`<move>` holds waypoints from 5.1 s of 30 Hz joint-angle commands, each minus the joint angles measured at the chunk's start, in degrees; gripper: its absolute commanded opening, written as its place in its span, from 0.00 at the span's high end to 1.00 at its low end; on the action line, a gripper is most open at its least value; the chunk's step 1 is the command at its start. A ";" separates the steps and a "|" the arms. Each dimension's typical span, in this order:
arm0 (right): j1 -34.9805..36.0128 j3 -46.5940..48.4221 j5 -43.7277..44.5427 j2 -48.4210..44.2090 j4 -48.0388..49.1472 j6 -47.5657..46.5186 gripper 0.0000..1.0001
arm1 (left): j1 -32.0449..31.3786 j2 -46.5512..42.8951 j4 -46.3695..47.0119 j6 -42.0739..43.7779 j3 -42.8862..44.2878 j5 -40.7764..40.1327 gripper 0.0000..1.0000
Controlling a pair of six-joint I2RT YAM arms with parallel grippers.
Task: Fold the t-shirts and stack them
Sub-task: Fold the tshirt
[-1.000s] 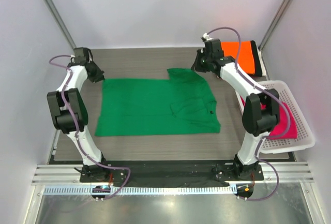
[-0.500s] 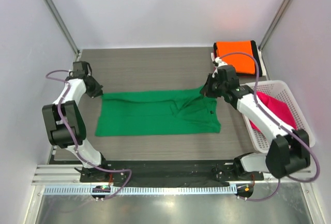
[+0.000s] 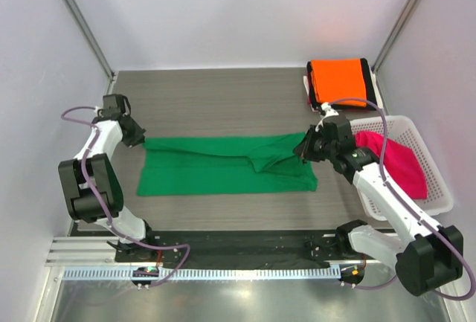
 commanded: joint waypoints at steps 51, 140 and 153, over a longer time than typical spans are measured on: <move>0.71 25.85 6.38 52.54 -1.92 13.07 0.28 | -22.42 -0.79 -9.51 -8.26 -11.55 -5.38 0.22; 38.41 -22.47 8.84 9.76 20.67 36.09 0.71 | -56.26 -48.17 4.02 -40.00 -48.38 -4.85 0.65; 41.48 -20.71 11.83 0.01 7.06 38.81 0.99 | -66.53 -49.84 -2.64 -47.73 -41.89 -8.35 1.00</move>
